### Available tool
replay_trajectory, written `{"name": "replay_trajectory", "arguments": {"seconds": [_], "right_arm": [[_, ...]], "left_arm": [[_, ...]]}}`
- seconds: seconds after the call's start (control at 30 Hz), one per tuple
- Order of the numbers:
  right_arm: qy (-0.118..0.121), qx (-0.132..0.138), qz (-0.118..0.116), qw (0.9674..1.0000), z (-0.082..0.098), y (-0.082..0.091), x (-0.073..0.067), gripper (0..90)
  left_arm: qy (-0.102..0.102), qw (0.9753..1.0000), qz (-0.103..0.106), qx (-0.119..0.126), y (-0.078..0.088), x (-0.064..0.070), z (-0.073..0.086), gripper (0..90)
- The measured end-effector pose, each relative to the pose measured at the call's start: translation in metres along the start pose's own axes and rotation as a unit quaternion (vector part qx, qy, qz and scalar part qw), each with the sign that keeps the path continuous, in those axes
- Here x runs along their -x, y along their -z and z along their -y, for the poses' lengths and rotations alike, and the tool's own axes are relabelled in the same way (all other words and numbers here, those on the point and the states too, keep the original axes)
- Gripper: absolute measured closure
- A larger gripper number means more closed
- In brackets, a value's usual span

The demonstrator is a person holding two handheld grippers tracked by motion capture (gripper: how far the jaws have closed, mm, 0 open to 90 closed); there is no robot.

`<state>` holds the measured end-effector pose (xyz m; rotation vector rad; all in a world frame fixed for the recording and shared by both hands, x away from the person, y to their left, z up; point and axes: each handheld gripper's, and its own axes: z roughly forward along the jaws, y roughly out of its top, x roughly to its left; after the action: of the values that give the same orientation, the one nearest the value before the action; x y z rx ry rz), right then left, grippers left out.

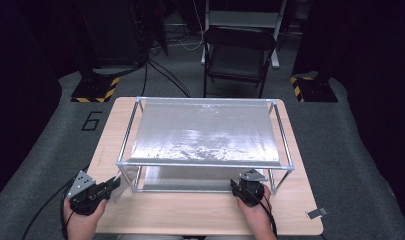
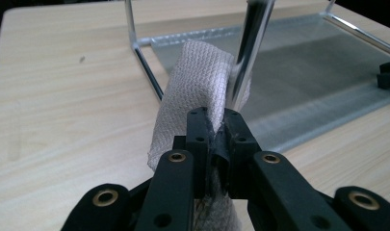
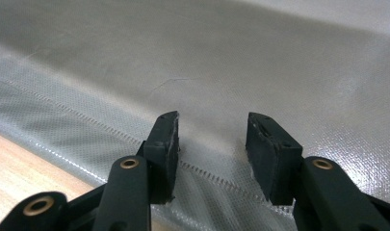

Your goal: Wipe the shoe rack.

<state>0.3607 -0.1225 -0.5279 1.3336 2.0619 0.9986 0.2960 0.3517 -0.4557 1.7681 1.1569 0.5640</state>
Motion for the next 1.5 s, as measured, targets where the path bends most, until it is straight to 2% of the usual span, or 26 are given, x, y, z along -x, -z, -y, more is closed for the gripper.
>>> {"name": "replay_trajectory", "arguments": {"seconds": [0.1,0.27,0.3,0.43,0.53,0.67,0.87,1.03,1.2,1.47,1.5], "right_arm": [[-0.002,-0.004,-0.005,1.0,0.0,0.0,0.0,54.9],[-0.002,-0.003,-0.005,1.0,0.0,-0.001,0.0,54.9],[-0.002,-0.005,-0.005,1.0,0.0,0.0,0.0,54.9],[0.0,0.0,0.0,1.0,0.0,0.0,0.0,54.9],[-0.002,-0.004,-0.005,1.0,0.0,-0.001,0.0,54.9],[-0.003,-0.003,-0.005,1.0,0.0,-0.001,0.0,54.9],[-0.003,-0.005,-0.005,1.0,0.0,0.0,0.0,54.9],[-0.002,-0.005,-0.005,1.0,0.0,0.0,0.0,54.9],[-0.002,-0.005,-0.005,1.0,0.0,0.0,0.0,54.9],[-0.004,-0.003,-0.006,1.0,0.0,-0.001,0.0,54.9],[-0.015,-0.006,-0.007,0.9998,0.0,0.0,-0.001,54.9]], "left_arm": [[0.0,1.0,-0.001,0.001,0.002,0.001,-0.002,83.4],[-0.014,0.9995,-0.002,0.027,0.016,0.005,-0.017,83.4],[-0.015,0.9996,0.001,0.025,0.017,0.005,-0.018,83.4],[-0.007,0.9995,0.004,0.029,0.021,0.005,-0.017,83.4],[-0.005,0.9991,-0.001,0.041,0.028,0.006,-0.021,83.4],[-0.008,0.9985,-0.009,0.054,0.041,0.005,-0.037,83.4],[-0.016,0.9971,-0.02,0.071,0.05,0.002,-0.061,83.4],[-0.026,0.9957,-0.016,0.088,0.057,0.003,-0.083,83.4],[-0.03,0.9956,-0.004,0.089,0.053,0.007,-0.104,83.4],[-0.046,0.9952,0.006,0.087,0.036,0.019,-0.13,83.4],[-0.048,0.9952,0.009,0.085,0.034,0.02,-0.133,83.3]]}}
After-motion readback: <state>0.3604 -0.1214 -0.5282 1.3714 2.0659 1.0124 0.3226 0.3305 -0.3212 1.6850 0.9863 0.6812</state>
